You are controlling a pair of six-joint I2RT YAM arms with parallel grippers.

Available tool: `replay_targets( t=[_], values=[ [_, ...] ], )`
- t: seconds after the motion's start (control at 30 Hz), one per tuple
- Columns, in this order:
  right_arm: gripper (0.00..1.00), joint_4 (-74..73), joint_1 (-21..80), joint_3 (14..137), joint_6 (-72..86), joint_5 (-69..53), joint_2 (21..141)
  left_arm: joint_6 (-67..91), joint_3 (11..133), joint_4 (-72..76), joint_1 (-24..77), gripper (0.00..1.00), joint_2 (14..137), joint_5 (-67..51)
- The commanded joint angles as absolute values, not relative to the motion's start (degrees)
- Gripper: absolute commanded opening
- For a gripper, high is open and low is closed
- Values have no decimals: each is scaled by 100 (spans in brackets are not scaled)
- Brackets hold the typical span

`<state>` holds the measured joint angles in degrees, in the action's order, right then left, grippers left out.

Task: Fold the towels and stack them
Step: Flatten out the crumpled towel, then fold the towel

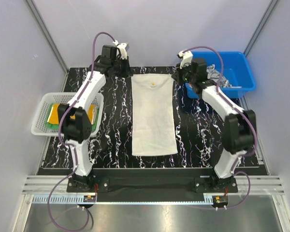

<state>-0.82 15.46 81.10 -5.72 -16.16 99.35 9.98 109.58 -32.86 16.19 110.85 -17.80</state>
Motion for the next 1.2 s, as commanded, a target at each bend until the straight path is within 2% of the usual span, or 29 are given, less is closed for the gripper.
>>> replay_targets(
  t=[0.0, 0.13, 0.23, 0.73, 1.17],
  values=[
    [0, 580, 1442, 9043, -781, -2232, 10623, 914, 11986, -2813, 1293, 0, 11765, -2459],
    [0, 142, 1397, 9570, -1098, -2689, 11126, 739, 11744, -2410, 1204, 0, 11910, -2672],
    [0, 88, 1406, 9405, -1160, -2821, 11110, 616, 11078, -2233, 1204, 0, 11673, -2795],
    [0, 228, 1643, 6138, -581, -2391, 8887, 404, 7929, -2250, 1459, 0, 9459, -2760],
    [0, -773, 2197, 5001, 421, -1433, 7595, 378, 6680, -2751, 1881, 0, 8535, -2461]
  ],
)
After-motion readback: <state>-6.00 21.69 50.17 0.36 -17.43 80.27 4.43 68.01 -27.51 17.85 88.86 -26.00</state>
